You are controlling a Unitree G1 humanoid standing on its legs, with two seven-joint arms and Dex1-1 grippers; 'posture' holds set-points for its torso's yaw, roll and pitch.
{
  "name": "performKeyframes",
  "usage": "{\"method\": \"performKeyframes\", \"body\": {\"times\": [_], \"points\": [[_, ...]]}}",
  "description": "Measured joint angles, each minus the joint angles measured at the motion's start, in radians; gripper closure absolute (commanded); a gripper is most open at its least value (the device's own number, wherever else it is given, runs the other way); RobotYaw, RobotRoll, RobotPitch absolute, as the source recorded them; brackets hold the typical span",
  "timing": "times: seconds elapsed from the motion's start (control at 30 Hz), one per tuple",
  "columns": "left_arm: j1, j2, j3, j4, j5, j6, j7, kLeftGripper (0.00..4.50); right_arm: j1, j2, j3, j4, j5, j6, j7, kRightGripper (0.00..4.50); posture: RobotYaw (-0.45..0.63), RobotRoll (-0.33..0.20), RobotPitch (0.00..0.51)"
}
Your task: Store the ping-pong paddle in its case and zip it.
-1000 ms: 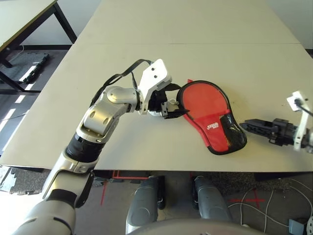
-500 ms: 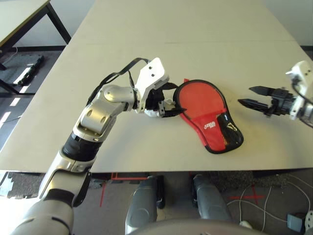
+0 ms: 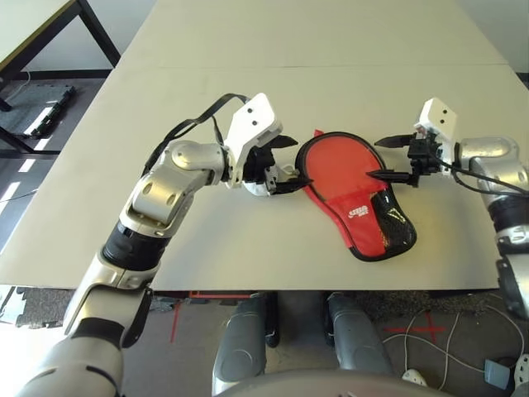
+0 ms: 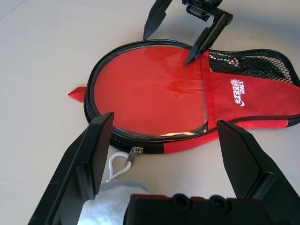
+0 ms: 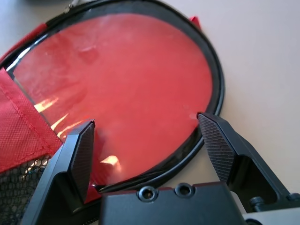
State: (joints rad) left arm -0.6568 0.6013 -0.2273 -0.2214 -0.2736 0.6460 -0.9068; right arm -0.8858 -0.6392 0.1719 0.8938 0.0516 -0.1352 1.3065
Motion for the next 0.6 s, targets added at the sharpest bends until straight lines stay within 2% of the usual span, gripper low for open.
{"method": "performKeyframes", "body": {"times": [0.4,0.6], "points": [[0.0,0.028,0.013,-0.008,0.006,0.011,0.011,0.0,-0.049,0.034,-0.003,0.109,-0.051,-0.092,-0.013,0.02,0.01,0.0,0.204],[-0.022,0.065,0.016,0.048,0.05,0.029,0.038,0.0,-0.053,0.037,-0.003,0.124,-0.059,-0.112,-0.026,0.02,0.01,0.0,0.206]]}}
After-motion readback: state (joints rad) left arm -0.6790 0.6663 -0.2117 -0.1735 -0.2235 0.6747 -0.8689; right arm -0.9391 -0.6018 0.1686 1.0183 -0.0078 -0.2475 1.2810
